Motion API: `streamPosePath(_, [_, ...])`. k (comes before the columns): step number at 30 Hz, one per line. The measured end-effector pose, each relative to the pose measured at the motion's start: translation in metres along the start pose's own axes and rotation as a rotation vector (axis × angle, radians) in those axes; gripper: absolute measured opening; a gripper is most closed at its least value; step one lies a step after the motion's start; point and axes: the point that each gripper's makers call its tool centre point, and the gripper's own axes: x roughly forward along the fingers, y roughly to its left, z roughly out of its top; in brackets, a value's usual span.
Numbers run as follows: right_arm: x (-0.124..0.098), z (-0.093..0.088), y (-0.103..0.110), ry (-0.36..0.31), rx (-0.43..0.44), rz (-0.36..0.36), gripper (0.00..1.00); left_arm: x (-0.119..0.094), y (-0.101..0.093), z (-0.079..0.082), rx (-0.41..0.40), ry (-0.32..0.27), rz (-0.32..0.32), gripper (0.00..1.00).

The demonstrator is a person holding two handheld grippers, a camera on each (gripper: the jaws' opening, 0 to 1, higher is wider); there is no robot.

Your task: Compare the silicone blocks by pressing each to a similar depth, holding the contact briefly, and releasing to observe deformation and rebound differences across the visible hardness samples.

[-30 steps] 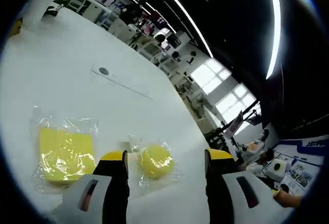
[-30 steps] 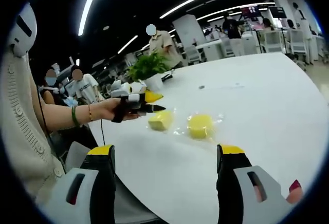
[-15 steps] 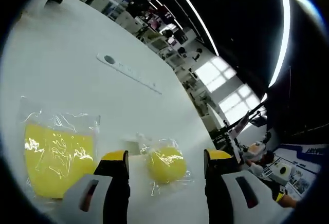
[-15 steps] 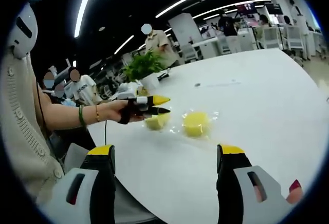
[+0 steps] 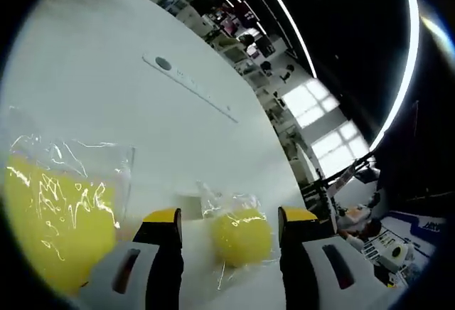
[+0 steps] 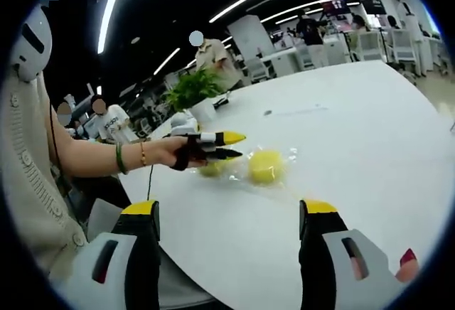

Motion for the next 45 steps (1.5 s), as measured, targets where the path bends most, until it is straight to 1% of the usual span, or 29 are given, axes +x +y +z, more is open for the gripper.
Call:
streamPosePath(5, [0.001, -0.002, -0.003, 0.004, 0.01, -0.003, 0.74, 0.012, 0.001, -0.002, -0.016, 0.009, 0.005, 0.51])
streamPosePath(8, [0.001, -0.002, -0.004, 0.005, 0.013, -0.006, 0.74, 0.018, 0.002, -0.003, -0.019, 0.013, 0.011, 0.48])
streamPosePath(9, [0.001, -0.002, -0.005, 0.005, 0.015, -0.006, 0.74, 0.019, 0.002, -0.002, -0.021, 0.012, 0.013, 0.46])
streamPosePath(10, [0.001, -0.003, -0.006, 0.006, 0.017, -0.007, 0.74, 0.02, 0.003, -0.002, -0.029, 0.013, 0.018, 0.41])
streamPosePath(12, [0.002, -0.004, -0.006, 0.007, 0.02, -0.006, 0.74, 0.023, 0.008, -0.003, -0.056, 0.02, 0.048, 0.33])
streamPosePath(13, [0.002, -0.004, -0.007, 0.008, 0.022, -0.005, 0.74, 0.024, 0.008, -0.003, -0.045, 0.021, 0.054, 0.32])
streamPosePath(15, [0.003, -0.005, -0.007, 0.011, 0.023, -0.003, 0.74, 0.027, 0.011, -0.005, -0.027, 0.034, 0.077, 0.34])
streamPosePath(17, [0.004, -0.005, -0.007, 0.012, 0.024, -0.001, 0.74, 0.03, 0.01, -0.008, -0.009, 0.047, 0.076, 0.33])
streamPosePath(18, [0.005, -0.006, -0.007, 0.013, 0.025, 0.0, 0.73, 0.031, 0.01, -0.009, -0.002, 0.054, 0.085, 0.34])
streamPosePath(20, [0.005, -0.006, -0.008, 0.014, 0.026, 0.0, 0.73, 0.033, 0.011, -0.011, 0.008, 0.06, 0.092, 0.31])
streamPosePath(24, [0.004, -0.007, -0.009, 0.014, 0.03, 0.0, 0.73, 0.037, 0.013, -0.011, 0.003, 0.063, 0.104, 0.26])
streamPosePath(28, [0.003, -0.007, -0.011, 0.013, 0.033, -0.003, 0.73, 0.039, 0.02, -0.01, -0.012, 0.062, 0.136, 0.18])
streamPosePath(29, [0.003, -0.008, -0.011, 0.013, 0.035, -0.004, 0.73, 0.04, 0.02, -0.008, -0.046, 0.051, 0.132, 0.18])
streamPosePath(34, [0.003, -0.01, -0.013, 0.017, 0.041, -0.004, 0.73, 0.041, 0.021, -0.008, -0.048, 0.056, 0.143, 0.15])
streamPosePath(37, [0.003, -0.01, -0.013, 0.016, 0.042, -0.002, 0.73, 0.042, 0.019, -0.01, -0.005, 0.07, 0.13, 0.1])
streamPosePath(38, [0.004, -0.01, -0.013, 0.016, 0.042, -0.001, 0.73, 0.042, 0.019, -0.01, -0.003, 0.07, 0.128, 0.07])
streamPosePath(40, [0.004, -0.01, -0.013, 0.015, 0.041, -0.001, 0.72, 0.043, 0.015, -0.01, 0.027, 0.069, 0.106, 0.01])
streamPosePath(42, [0.004, -0.01, -0.013, 0.015, 0.041, -0.001, 0.72, 0.044, 0.013, -0.01, 0.055, 0.072, 0.103, 0.0])
streamPosePath(45, [0.004, -0.01, -0.014, 0.018, 0.039, -0.002, 0.72, 0.043, 0.014, -0.01, 0.042, 0.062, 0.087, 0.0])
